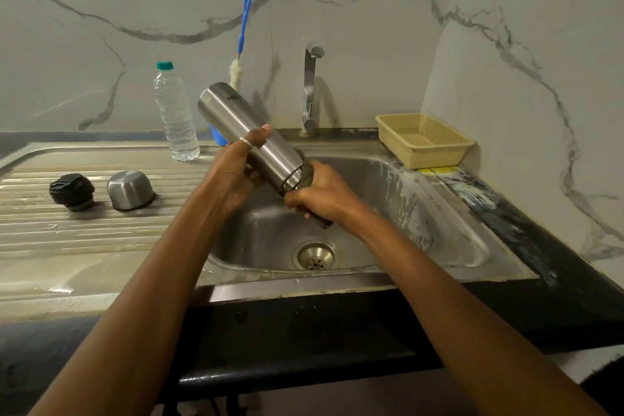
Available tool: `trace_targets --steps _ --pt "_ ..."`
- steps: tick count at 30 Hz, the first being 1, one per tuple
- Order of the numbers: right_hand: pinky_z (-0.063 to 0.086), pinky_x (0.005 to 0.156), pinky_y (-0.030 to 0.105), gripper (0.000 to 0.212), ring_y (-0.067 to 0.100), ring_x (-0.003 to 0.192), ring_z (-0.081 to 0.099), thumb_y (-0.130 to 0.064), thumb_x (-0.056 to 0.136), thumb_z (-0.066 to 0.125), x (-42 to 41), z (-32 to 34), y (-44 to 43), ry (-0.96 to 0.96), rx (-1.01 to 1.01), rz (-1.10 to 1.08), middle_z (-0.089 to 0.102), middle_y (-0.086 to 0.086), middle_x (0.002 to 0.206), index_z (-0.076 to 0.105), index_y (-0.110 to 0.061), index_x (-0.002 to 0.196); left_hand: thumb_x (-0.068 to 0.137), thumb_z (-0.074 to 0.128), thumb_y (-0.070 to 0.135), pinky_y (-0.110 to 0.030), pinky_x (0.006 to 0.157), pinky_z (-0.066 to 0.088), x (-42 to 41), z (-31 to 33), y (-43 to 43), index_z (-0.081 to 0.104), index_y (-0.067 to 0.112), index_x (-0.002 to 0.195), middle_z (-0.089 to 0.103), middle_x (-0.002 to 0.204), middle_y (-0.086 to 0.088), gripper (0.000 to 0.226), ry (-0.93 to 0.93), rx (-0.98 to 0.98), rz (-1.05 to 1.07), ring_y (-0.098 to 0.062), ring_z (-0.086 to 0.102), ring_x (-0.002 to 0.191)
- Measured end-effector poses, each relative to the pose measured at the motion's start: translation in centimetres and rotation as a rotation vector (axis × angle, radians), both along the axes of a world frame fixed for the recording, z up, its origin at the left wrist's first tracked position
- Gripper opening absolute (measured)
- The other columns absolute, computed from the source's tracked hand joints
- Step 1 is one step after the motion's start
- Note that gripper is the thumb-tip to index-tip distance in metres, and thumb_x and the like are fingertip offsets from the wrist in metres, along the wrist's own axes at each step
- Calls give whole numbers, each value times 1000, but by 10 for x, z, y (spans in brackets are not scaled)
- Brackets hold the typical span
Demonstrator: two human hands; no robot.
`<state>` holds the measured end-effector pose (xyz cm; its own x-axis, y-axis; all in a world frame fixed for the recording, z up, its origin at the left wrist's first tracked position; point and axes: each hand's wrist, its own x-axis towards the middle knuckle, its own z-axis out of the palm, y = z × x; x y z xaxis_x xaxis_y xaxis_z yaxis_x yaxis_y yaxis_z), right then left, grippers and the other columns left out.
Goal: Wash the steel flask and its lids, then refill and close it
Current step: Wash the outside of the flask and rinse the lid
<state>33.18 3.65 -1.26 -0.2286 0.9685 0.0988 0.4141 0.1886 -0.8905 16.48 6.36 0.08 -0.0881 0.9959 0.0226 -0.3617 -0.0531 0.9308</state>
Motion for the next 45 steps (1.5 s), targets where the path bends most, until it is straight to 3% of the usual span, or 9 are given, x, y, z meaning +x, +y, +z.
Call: trace_targets --steps 3,6,11,16,23,29,33,39,45 --pt "57 72 38 69 30 93 67 -18 73 80 -5 -14 4 -455 437 -170 65 10 112 42 -11 131 78 85 33 -38 71 62 6 -2 1 55 10 120 73 109 -12 56 -3 -65 17 -25 75 93" --pt "57 74 40 76 33 96 66 -15 74 78 -4 -18 4 -569 554 -140 63 14 116 36 -12 137 72 89 25 -45 76 63 6 -7 3 51 8 126 73 108 -14 69 -83 -122 81 -26 76 91" --pt "53 55 23 50 18 76 64 0 77 79 4 4 1 213 -207 177 65 11 100 56 -2 122 77 84 20 -42 78 62 1 -6 2 51 5 127 70 113 -16 62 -170 -82 86 -27 73 97" --pt "58 62 19 37 22 86 71 -11 88 76 24 19 1 643 -342 170 73 15 112 63 -2 121 84 78 15 -49 86 60 1 1 1 51 5 123 70 115 -21 49 -499 -33 87 -32 73 100" --pt "42 80 14 64 8 102 52 -37 96 65 14 3 -1 -219 419 -197 51 6 134 33 -19 148 83 81 20 -56 84 59 -13 -3 10 51 6 129 71 117 -19 56 -595 -74 135 -33 74 99" --pt "54 88 30 46 21 105 57 -37 99 59 -4 -14 -2 -388 640 -68 38 10 130 40 -23 139 84 79 21 -55 79 61 -11 -3 11 52 6 128 71 116 -20 54 -575 -72 150 -33 73 100" --pt "47 79 22 36 15 95 54 -40 100 57 -1 -15 2 -380 696 -86 47 8 119 53 -20 129 85 78 20 -55 85 59 -13 -4 11 49 6 134 70 120 -20 58 -551 -17 129 -33 73 102" --pt "56 63 33 24 18 70 68 -36 104 51 -11 -2 -7 21 304 -136 70 7 90 62 -15 107 82 80 15 -51 89 59 -7 -6 10 49 5 134 68 121 -20 61 -452 63 150 -31 73 102" --pt "36 36 12 22 8 49 53 -25 104 51 1 16 -5 1013 -531 -16 66 14 77 56 -6 113 83 78 13 -48 90 59 -9 -4 11 50 8 132 66 123 -17 57 -413 105 121 -30 70 108"
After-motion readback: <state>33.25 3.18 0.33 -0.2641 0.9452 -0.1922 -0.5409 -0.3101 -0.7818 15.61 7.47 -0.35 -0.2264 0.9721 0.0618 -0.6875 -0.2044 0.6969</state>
